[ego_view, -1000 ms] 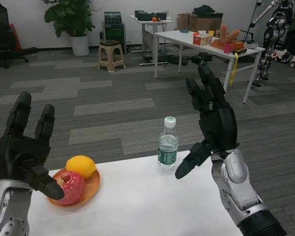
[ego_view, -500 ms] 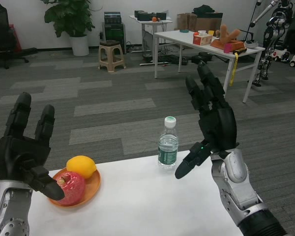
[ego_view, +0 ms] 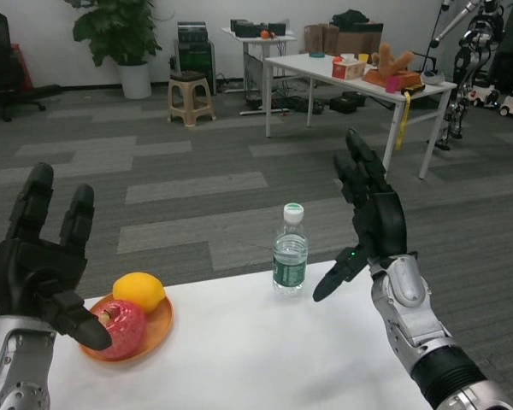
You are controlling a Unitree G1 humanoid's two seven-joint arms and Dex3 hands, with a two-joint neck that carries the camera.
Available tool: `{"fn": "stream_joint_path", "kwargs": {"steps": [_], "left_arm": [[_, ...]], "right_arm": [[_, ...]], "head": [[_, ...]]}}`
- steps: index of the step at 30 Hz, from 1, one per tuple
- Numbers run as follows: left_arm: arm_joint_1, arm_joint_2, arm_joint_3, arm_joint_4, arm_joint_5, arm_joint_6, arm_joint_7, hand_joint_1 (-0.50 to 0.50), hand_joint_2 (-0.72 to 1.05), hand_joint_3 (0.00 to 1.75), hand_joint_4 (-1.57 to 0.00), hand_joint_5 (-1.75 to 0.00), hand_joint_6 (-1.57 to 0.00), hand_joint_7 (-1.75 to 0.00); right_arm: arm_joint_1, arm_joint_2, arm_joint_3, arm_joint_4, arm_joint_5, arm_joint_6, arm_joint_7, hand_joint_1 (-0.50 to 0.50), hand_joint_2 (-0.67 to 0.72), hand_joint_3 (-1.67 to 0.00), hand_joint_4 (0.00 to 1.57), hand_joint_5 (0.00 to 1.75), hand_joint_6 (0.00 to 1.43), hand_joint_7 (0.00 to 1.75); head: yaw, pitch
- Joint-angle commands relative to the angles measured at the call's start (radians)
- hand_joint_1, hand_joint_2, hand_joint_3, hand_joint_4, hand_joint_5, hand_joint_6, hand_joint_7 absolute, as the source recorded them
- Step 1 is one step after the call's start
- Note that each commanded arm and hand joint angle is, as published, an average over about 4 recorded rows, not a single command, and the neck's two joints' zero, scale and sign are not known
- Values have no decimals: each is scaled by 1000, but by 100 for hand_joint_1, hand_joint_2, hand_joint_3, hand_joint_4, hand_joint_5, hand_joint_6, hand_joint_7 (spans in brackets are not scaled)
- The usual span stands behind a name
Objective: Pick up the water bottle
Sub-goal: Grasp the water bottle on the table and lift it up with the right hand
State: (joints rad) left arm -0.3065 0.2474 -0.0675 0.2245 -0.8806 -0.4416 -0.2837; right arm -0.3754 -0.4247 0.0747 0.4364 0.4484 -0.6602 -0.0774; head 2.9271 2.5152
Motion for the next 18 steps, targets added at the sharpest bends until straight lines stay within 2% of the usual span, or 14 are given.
{"fn": "stream_joint_path", "kwargs": {"steps": [1, 9, 12, 18], "left_arm": [[-6, 3, 0, -2, 3, -5, -2, -49, -72, 9, 0, 0, 0, 0], [-10, 3, -3, -2, 3, -5, -2, -48, -72, 9, 0, 0, 0, 0], [-14, 3, -6, -1, 3, -5, -2, -49, -72, 4, 0, 0, 0, 0], [-16, 2, -10, 2, 3, -5, -3, -48, -72, 9, 0, 0, 0, 0]], "right_arm": [[-76, -19, 17, 117, 3, 8, 3, -46, 60, 0, 0, 0, 0, 7], [-172, -24, 60, 324, 3, 11, 5, -46, 60, 0, 0, 0, 0, 7], [-208, -24, 97, 402, 3, 13, 5, -44, 60, 0, 0, 0, 0, 7], [-251, -23, 178, 512, 3, 22, 16, -46, 60, 0, 0, 0, 0, 7]], "head": [[-2, -3], [-3, -4], [-13, -13], [-12, -27]]}}
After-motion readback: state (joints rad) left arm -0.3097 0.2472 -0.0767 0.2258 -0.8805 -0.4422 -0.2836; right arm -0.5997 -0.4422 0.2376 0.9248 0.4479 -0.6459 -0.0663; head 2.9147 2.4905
